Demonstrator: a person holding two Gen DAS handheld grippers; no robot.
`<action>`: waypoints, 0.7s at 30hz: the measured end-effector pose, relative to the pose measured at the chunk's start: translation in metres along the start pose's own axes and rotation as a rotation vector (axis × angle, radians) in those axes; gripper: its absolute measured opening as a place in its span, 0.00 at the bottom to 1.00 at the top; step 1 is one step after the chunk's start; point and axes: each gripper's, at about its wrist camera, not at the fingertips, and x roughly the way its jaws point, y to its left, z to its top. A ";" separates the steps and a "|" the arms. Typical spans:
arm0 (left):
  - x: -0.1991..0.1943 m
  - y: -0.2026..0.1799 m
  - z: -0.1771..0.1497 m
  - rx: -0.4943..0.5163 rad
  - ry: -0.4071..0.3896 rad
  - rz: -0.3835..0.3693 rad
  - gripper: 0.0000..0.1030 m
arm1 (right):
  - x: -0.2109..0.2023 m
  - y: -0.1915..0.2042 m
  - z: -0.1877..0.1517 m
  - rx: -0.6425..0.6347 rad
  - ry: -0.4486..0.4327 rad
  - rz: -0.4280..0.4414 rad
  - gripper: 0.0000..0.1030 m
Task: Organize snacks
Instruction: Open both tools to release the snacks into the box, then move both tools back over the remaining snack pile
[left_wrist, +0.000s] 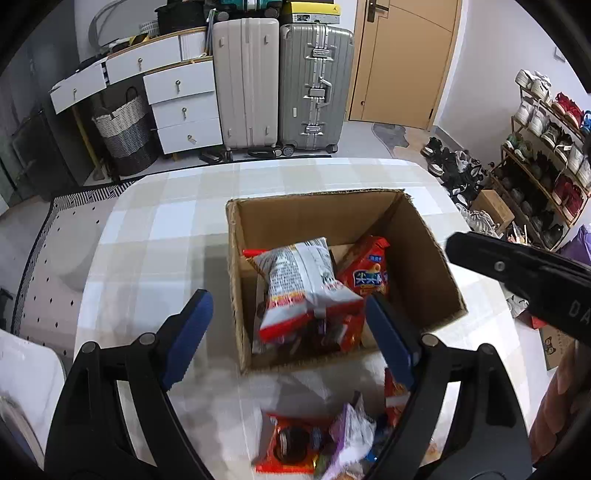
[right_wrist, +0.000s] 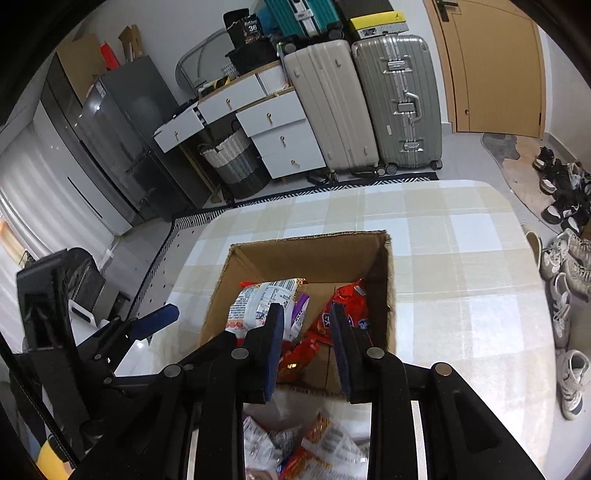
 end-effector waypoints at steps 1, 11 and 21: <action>-0.007 0.000 -0.001 -0.008 0.001 0.004 0.81 | -0.007 0.001 -0.002 0.002 -0.001 -0.004 0.26; -0.119 0.000 -0.038 -0.047 -0.109 0.006 0.95 | -0.095 0.021 -0.040 -0.029 -0.115 -0.007 0.47; -0.222 -0.017 -0.123 -0.006 -0.273 0.097 0.99 | -0.170 0.060 -0.105 -0.085 -0.232 0.011 0.91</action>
